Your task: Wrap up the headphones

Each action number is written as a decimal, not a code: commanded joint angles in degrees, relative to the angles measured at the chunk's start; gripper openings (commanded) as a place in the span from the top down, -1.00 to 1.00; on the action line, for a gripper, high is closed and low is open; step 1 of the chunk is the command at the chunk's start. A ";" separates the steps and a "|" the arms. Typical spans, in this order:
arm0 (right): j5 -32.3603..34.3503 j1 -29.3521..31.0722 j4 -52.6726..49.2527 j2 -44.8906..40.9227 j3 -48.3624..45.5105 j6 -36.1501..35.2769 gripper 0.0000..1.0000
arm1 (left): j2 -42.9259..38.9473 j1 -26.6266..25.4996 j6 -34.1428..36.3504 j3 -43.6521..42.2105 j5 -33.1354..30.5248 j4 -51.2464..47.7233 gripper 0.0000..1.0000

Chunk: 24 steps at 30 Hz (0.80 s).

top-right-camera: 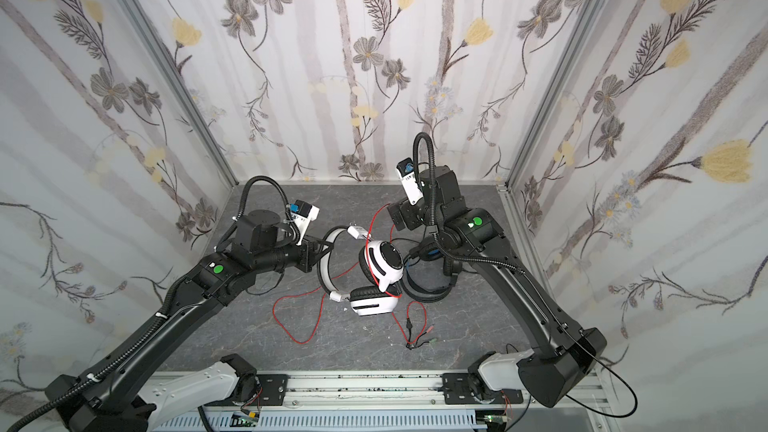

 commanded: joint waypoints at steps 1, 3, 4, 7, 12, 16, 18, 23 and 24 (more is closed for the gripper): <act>-2.62 0.00 2.88 -0.03 -0.26 0.56 -0.99 | -0.45 0.32 -2.75 -0.16 3.94 7.53 1.00; -1.95 -0.05 2.74 0.10 -0.50 0.76 -0.99 | -0.70 0.45 -3.56 -0.28 5.17 9.14 1.00; -1.78 0.01 2.89 0.03 -0.68 0.76 -0.99 | -0.80 0.48 -4.00 -0.29 5.79 9.71 1.00; -3.15 -0.01 3.87 0.39 -0.73 0.54 -0.99 | -0.90 0.62 -5.53 0.39 8.09 12.15 1.00; -8.35 -1.19 7.48 0.71 -0.94 -0.49 -0.99 | 0.20 0.81 -5.66 3.74 9.02 11.56 1.00; -14.10 -2.07 11.60 0.49 -2.15 -1.77 -0.99 | 0.60 1.00 -7.01 6.63 8.96 11.17 1.00; -17.29 -2.72 15.29 -0.85 -5.40 -1.85 -0.99 | 0.76 1.13 -7.48 8.26 7.99 10.76 1.00; -23.01 -3.60 24.19 -5.02 -13.40 -0.47 -0.99 | 0.62 1.29 -9.37 11.70 4.06 10.35 1.00; -24.02 -3.72 26.03 -5.86 -15.12 0.29 -0.99 | 0.68 1.29 -9.67 12.34 2.78 9.98 1.00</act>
